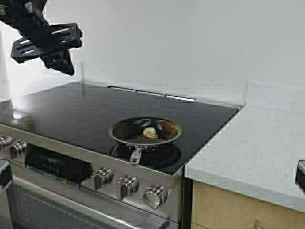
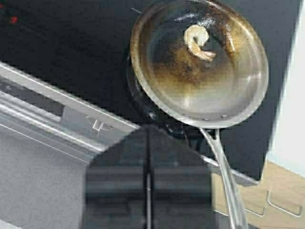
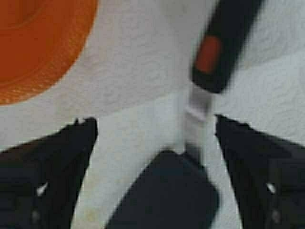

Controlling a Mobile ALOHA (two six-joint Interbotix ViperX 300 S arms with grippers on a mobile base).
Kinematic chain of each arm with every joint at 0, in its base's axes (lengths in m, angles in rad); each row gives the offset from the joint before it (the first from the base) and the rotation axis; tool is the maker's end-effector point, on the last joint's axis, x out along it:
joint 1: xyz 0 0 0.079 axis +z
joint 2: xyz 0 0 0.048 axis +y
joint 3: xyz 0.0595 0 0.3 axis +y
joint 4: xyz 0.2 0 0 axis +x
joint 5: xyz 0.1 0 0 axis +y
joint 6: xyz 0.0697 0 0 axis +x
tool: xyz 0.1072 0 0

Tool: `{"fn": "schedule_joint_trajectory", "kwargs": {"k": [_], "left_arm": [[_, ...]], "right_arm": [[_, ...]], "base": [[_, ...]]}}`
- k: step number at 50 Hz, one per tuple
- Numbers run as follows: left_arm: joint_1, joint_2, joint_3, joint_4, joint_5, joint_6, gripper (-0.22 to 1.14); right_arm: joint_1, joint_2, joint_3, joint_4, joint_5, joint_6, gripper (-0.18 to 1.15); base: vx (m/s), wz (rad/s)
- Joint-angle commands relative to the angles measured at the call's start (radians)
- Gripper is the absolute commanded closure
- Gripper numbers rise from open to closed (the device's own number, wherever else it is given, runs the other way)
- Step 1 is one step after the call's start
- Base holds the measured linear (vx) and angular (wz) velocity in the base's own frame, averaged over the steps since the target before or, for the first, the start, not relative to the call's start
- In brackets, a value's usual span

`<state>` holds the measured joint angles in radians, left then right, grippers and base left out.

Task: Add oil to the pan and cook the shrimp and serve it

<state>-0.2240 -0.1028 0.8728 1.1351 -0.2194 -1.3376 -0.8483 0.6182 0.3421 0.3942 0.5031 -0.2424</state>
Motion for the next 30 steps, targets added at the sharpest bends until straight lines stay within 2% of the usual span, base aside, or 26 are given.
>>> {"fn": "schedule_joint_trajectory", "kwargs": {"k": [1, 18, 26, 30], "left_arm": [[-0.003, -0.009, -0.009, -0.002, -0.003, 0.000, 0.87], [-0.003, -0.009, -0.011, -0.003, -0.009, -0.002, 0.87], [-0.003, -0.009, -0.009, -0.003, -0.014, -0.002, 0.87], [-0.003, -0.011, -0.006, -0.005, -0.015, -0.002, 0.87]], "right_arm": [[-0.005, -0.074, -0.017, 0.003, -0.006, 0.003, -0.07], [0.011, -0.196, -0.031, 0.091, 0.002, -0.017, -0.07], [0.081, -0.244, -0.058, 0.141, 0.074, -0.048, -0.06], [0.150, -0.287, -0.060, 0.152, 0.084, -0.061, -0.03]], "base": [[0.00, 0.00], [0.00, 0.00], [0.00, 0.00], [0.00, 0.00]]}}
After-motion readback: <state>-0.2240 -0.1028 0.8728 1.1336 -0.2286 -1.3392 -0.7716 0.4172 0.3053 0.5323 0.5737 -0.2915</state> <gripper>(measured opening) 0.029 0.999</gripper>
